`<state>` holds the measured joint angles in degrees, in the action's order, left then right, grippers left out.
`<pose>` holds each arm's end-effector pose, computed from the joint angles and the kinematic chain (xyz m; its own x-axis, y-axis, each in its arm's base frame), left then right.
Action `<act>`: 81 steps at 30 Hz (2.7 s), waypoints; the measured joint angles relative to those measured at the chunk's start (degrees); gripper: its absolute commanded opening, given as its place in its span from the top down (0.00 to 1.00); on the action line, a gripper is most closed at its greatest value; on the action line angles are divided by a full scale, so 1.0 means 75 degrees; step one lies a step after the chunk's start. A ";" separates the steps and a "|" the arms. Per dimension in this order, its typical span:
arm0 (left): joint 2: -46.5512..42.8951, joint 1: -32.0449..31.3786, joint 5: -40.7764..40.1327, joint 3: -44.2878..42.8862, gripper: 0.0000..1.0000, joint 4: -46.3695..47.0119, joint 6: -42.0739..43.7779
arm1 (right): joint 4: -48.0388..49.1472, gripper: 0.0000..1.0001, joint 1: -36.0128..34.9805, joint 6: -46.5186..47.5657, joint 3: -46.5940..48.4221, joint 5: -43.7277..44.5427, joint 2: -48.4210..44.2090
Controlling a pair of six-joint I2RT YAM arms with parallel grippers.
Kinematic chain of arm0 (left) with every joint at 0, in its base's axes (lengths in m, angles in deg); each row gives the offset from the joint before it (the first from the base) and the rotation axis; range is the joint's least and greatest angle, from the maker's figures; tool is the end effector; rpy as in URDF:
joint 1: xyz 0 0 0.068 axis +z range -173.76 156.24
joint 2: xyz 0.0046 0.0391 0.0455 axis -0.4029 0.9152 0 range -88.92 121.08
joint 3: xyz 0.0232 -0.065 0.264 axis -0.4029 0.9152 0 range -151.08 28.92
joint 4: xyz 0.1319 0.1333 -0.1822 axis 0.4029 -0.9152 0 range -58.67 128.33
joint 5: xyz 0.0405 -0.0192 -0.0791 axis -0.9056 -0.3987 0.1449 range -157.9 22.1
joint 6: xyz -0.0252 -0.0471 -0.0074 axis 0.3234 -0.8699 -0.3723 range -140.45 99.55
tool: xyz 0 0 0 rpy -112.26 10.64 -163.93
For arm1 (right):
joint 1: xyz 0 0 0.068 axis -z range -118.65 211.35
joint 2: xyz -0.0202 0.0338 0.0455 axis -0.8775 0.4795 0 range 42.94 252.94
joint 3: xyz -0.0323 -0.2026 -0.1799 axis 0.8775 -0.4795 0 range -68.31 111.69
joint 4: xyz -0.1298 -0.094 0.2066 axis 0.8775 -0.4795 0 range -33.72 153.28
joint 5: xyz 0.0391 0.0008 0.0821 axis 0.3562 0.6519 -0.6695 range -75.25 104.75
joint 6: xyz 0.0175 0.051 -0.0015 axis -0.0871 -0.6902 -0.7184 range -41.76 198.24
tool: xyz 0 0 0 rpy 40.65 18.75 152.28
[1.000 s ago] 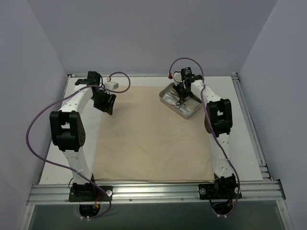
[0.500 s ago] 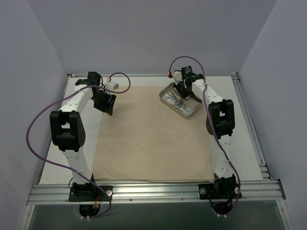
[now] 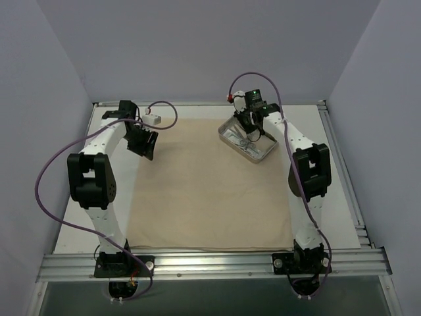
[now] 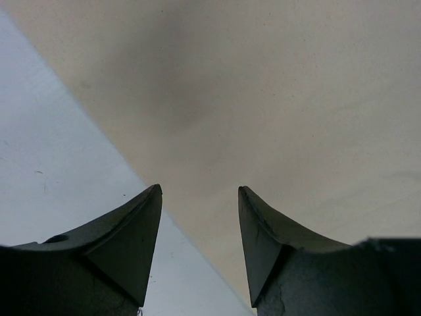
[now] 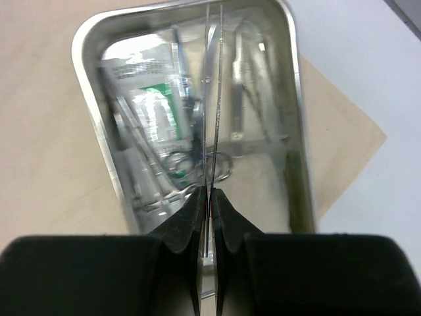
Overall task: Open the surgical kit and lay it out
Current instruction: Pick up the medical item from the container, then place the medical item in the surgical kit, then pick up the medical item from the container.
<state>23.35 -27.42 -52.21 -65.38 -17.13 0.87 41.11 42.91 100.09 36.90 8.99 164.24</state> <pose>0.4010 -0.0352 0.2355 -0.8407 0.4046 -0.3599 0.4768 0.8682 -0.1377 0.4686 0.1600 0.2611 -0.4003 -0.5237 -0.7520 -0.5800 0.7801 -0.2345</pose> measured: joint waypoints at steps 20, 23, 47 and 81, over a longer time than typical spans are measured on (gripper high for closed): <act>-0.1107 0.0912 0.0026 0.1107 0.41 0.0627 -0.0423 | 0.3249 1.00 -0.4004 -0.3745 -0.3477 0.0842 -0.0694; -0.1107 0.0968 0.0076 0.1172 0.41 0.0670 -0.0425 | 0.3302 1.00 -0.4100 -0.3917 -0.3477 0.0892 -0.0504; -0.1107 0.1072 0.0207 0.1212 0.41 0.0737 -0.0420 | 0.3561 0.79 -0.4062 -0.3879 -0.3229 0.0906 -0.0058; -0.1110 0.1075 0.0192 0.1212 0.41 0.0729 -0.0417 | 0.2264 0.89 -0.0265 -0.2894 -0.0737 0.0009 -0.0702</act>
<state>15.02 -19.36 -50.77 -56.29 -11.66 -2.26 58.09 40.92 78.39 31.37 9.05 158.97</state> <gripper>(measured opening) 0.589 0.111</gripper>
